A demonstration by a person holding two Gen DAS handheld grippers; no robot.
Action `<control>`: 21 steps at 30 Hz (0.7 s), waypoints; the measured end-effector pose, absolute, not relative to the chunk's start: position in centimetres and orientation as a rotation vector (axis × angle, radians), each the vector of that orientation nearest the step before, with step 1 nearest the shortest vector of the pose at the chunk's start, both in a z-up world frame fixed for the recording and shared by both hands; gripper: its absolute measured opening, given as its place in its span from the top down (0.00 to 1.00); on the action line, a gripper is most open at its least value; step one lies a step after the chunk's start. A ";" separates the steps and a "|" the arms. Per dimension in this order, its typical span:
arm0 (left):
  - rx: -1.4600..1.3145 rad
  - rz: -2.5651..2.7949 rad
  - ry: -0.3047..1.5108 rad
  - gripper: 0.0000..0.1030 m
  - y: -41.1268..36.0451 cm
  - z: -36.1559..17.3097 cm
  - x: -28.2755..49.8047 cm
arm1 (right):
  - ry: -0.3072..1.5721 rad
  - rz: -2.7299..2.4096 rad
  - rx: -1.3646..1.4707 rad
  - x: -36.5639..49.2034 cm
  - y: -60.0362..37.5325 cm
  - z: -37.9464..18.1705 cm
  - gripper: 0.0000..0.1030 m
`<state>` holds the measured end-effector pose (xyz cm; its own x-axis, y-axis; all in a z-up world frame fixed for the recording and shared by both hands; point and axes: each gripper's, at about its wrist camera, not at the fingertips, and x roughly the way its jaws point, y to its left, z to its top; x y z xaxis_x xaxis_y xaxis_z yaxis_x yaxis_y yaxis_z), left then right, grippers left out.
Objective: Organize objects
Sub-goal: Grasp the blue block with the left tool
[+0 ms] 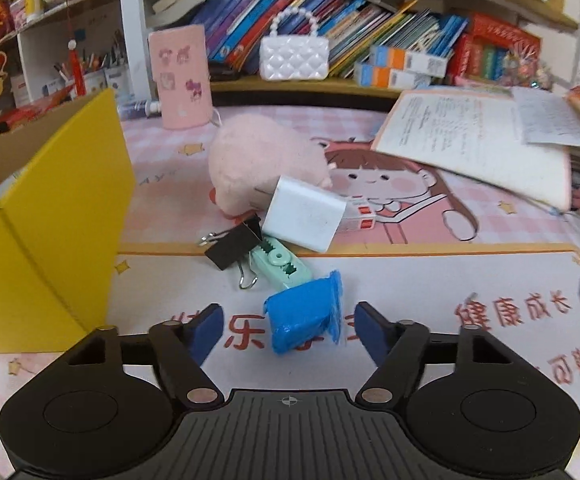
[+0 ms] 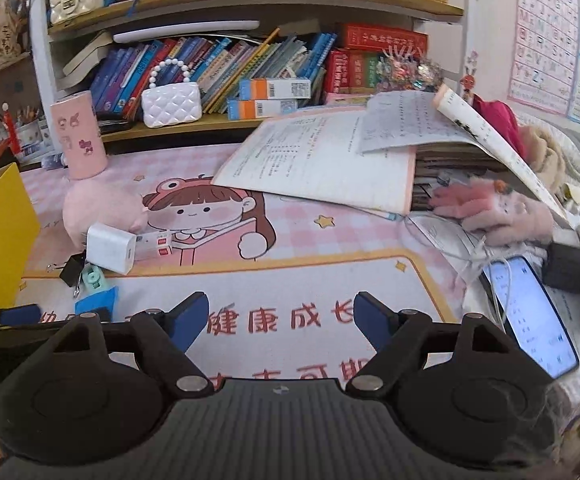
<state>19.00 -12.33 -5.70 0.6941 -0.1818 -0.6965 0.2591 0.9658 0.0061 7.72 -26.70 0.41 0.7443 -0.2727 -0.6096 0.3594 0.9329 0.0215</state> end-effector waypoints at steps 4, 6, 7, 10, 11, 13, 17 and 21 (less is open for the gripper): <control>0.141 -0.232 0.763 0.56 -13.4 -6.6 19.7 | 0.643 -0.310 0.130 8.6 -27.1 0.7 0.23; 0.148 -0.234 0.769 0.60 -13.5 -6.7 19.8 | 0.644 -0.285 0.127 9.0 -27.1 0.8 0.23; 0.136 -0.235 0.769 0.60 -13.3 -6.4 19.8 | 0.645 -0.267 0.122 9.3 -27.0 0.9 0.23; 0.099 -0.233 0.749 0.61 -11.6 -5.1 18.9 | 0.644 -0.196 0.094 10.3 -26.5 0.9 0.23; 0.086 -0.233 0.751 0.61 -11.0 -4.7 18.6 | 0.642 -0.172 0.088 10.8 -26.2 0.9 0.23; 0.062 -0.222 0.747 0.61 -9.1 -3.8 17.4 | 0.640 -0.118 0.093 11.9 -25.7 0.5 0.23; 0.017 -0.156 0.769 0.61 -5.3 -2.3 14.6 | 0.658 -0.016 0.123 15.2 -24.0 -0.8 0.23; -0.012 -0.059 0.788 0.61 -2.6 -1.2 12.4 | 0.663 0.057 0.166 18.6 -22.2 -2.4 0.24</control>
